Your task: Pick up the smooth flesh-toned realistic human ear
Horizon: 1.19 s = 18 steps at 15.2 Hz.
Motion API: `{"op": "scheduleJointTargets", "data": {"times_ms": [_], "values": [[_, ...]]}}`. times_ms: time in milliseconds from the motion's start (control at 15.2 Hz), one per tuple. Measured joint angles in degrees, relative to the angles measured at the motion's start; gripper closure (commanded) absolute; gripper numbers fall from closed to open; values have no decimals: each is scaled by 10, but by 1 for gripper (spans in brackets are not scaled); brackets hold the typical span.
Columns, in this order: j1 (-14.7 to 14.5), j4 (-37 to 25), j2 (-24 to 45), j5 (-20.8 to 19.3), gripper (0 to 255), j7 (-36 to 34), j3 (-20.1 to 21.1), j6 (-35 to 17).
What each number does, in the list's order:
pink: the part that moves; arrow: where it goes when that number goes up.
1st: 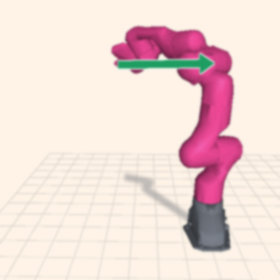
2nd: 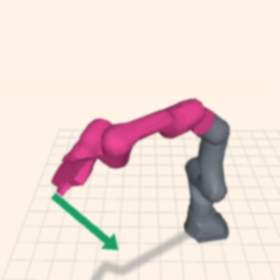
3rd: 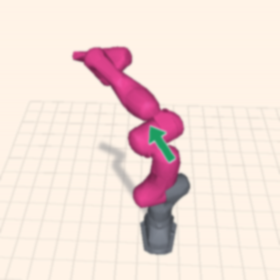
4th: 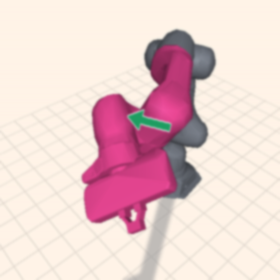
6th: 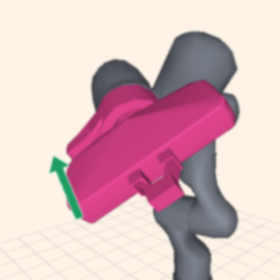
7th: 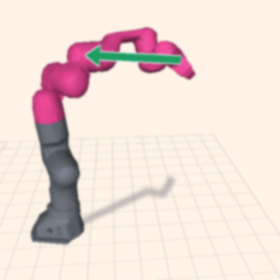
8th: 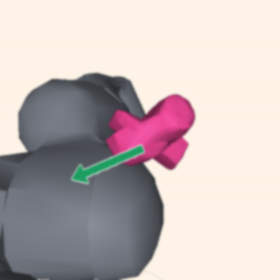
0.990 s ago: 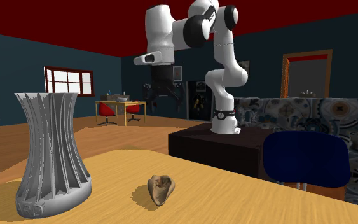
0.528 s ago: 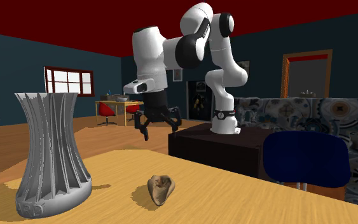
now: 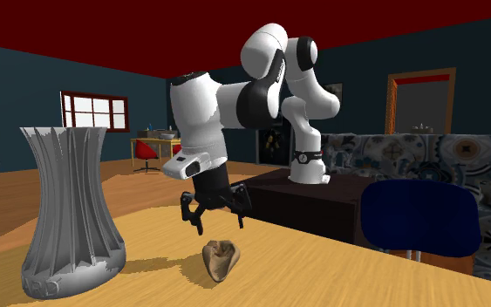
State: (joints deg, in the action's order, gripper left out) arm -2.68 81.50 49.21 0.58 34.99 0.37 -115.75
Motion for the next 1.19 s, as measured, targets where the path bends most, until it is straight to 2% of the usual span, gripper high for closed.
{"op": "scheduleJointTargets", "data": {"times_ms": [462, 528, 1188], "values": [[0, -19, 45, 0, 0, 3, 0, -24], [0, -19, 46, 0, 255, 2, 0, -25], [0, -19, 46, 0, 255, 2, 0, -25]]}}
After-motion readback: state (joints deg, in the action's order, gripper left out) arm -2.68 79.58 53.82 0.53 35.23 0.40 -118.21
